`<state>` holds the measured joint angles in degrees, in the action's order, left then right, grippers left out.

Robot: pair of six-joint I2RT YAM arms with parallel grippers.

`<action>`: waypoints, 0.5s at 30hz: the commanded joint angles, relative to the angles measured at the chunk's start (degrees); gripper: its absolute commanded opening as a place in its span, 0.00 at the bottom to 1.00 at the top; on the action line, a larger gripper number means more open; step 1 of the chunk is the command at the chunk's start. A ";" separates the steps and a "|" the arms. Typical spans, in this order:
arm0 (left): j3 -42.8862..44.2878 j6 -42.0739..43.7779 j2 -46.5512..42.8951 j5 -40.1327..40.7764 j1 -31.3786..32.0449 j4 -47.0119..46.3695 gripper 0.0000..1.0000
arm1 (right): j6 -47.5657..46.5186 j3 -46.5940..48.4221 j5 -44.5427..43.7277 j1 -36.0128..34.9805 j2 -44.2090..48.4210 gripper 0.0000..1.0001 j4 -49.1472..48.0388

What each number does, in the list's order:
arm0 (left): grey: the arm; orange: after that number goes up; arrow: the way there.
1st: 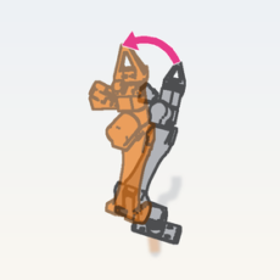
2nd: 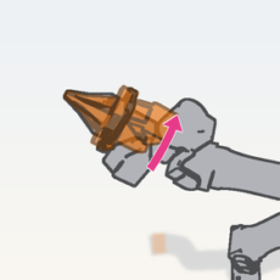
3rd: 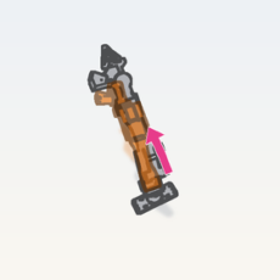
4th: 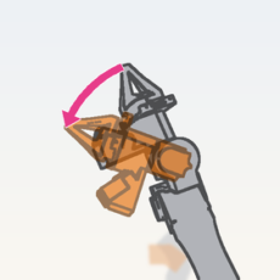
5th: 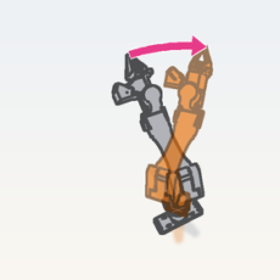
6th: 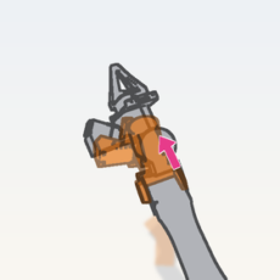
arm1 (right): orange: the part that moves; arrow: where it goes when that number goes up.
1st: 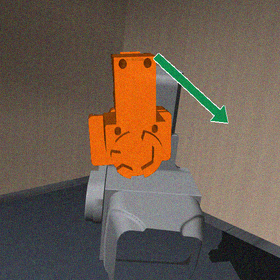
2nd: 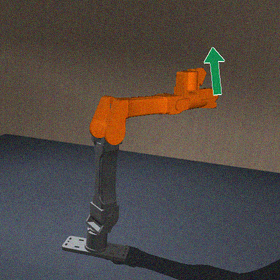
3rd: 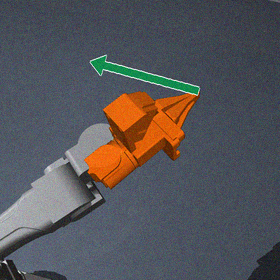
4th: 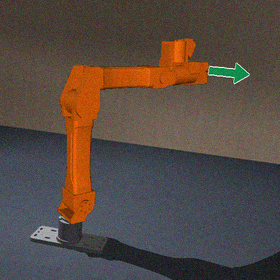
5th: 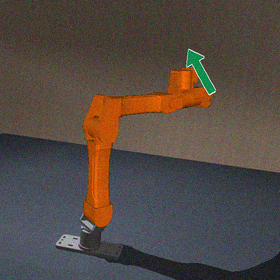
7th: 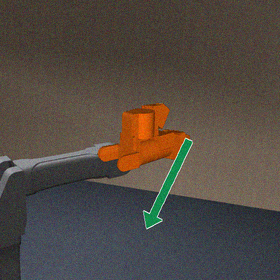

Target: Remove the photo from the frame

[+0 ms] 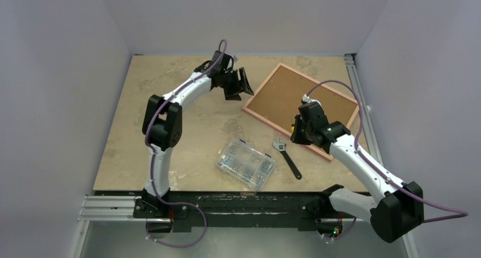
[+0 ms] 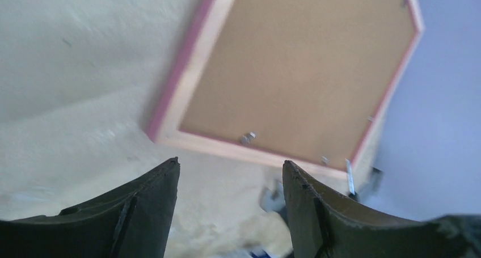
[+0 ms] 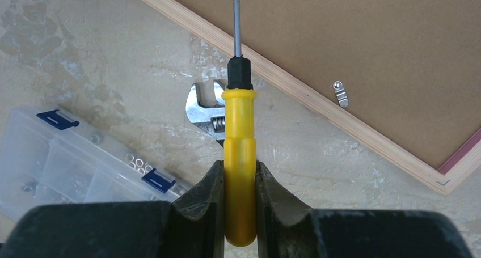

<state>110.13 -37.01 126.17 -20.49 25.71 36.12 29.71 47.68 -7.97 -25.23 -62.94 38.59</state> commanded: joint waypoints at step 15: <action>-42.51 -40.39 -21.06 -23.47 10.48 -73.68 0.92 | -1.33 -3.64 15.86 -2.62 4.99 0.00 -12.96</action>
<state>71.13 -79.77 111.46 -43.40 33.93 -27.51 28.05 45.17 2.24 -26.70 -60.03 31.92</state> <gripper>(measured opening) 0.912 0.163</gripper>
